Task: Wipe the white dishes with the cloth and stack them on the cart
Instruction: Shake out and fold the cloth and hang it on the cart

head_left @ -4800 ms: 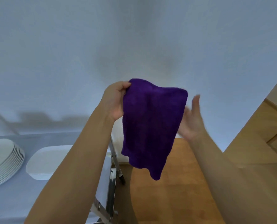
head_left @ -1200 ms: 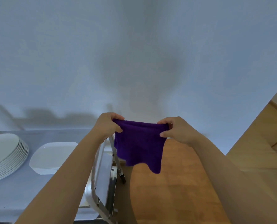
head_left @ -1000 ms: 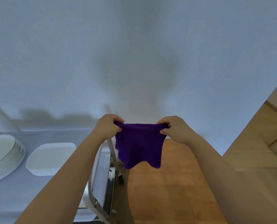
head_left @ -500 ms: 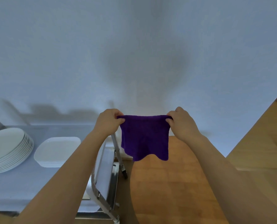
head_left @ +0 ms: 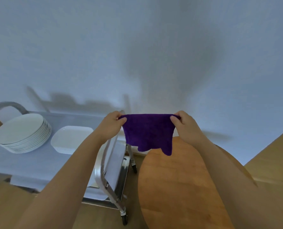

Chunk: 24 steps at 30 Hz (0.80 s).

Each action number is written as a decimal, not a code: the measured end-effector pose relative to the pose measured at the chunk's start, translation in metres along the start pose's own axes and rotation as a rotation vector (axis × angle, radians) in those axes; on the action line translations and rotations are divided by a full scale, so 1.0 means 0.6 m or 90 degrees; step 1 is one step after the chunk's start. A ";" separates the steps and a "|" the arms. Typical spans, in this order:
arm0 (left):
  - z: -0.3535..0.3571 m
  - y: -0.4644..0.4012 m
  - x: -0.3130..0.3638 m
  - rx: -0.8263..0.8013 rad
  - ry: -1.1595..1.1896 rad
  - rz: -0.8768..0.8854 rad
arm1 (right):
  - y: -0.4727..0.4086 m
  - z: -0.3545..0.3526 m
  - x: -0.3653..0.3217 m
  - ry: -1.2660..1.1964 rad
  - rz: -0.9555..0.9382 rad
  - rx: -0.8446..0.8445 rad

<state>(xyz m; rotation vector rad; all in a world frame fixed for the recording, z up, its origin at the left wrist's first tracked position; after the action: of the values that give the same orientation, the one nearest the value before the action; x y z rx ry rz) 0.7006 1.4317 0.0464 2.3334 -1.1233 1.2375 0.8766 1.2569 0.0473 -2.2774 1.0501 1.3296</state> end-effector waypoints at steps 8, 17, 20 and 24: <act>-0.016 0.003 -0.096 0.031 0.023 -0.107 | 0.035 0.079 -0.011 -0.129 0.001 -0.039; -0.017 -0.099 -0.179 -0.186 0.151 -0.276 | 0.044 0.219 -0.076 0.003 -0.090 0.197; -0.024 -0.141 -0.207 -0.204 0.308 -0.298 | 0.050 0.298 -0.123 0.079 -0.197 0.235; -0.046 -0.170 -0.267 -0.209 0.406 -0.355 | 0.029 0.421 -0.173 0.153 -0.242 0.198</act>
<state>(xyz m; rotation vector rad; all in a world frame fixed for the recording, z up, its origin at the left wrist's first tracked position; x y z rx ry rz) 0.7064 1.5961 -0.0524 1.6448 -0.3836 1.3016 0.6748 1.4365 0.0044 -2.2811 0.7712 0.7056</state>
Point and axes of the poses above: each hand's wrist, its own y-axis away from the middle knuckle, its own z-axis out of the palm, x = y × z, the point moved 8 cm from there along -y, towards the middle knuckle, and after that the axes turned 12 degrees about z, right-handed, at the moved point
